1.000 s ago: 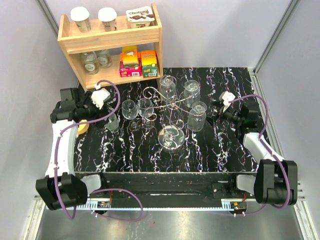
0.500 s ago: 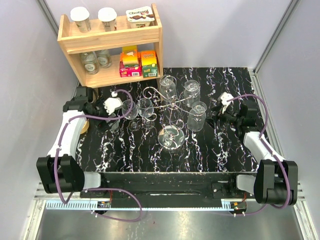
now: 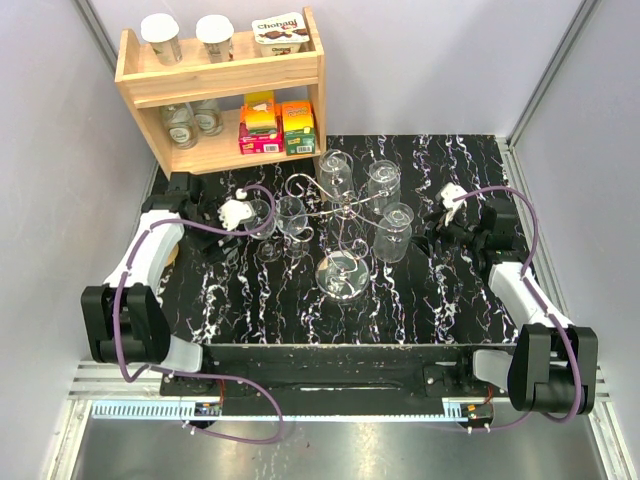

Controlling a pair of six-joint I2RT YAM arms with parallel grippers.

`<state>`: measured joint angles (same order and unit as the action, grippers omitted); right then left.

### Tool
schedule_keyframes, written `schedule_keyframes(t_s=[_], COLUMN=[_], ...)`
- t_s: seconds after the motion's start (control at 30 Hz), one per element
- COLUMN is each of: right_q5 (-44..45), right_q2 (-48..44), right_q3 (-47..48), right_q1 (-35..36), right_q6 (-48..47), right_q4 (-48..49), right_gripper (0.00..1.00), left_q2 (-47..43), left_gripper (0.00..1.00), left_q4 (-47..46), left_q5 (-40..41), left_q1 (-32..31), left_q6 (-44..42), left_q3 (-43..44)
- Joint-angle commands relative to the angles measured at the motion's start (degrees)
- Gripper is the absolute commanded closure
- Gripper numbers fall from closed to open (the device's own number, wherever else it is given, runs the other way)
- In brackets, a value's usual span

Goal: Place the wine glass upside down on the wine glass rack
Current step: Pick up the wine glass at the center of the board.

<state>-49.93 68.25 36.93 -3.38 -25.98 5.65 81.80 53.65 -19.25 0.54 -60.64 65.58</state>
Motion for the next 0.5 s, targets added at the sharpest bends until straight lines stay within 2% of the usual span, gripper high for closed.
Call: schedule_keyframes(t_s=[0.0,0.17,0.47], right_q5=[0.72,0.8,0.54], right_q2=[-1.36,-1.45,-1.89], right_q3=[2.1,2.36,3.5], right_q1=[-0.23,-0.23,-0.23], right_q6=[-1.53,-1.71,-2.85], right_q4=[-0.99,-1.87,-4.68], right_gripper=[0.25,0.24,0.24], left_q2=[0.29,0.64,1.35], left_gripper=[0.19,0.26,0.51], left_q4=[-2.32,-5.04,-6.63], left_q5=[-0.09,-0.26,-1.14], left_q1=[-0.1,-0.1,0.08], left_q6=[-2.02,-2.11,-1.15], left_q3=[-0.54,-3.26,-5.02])
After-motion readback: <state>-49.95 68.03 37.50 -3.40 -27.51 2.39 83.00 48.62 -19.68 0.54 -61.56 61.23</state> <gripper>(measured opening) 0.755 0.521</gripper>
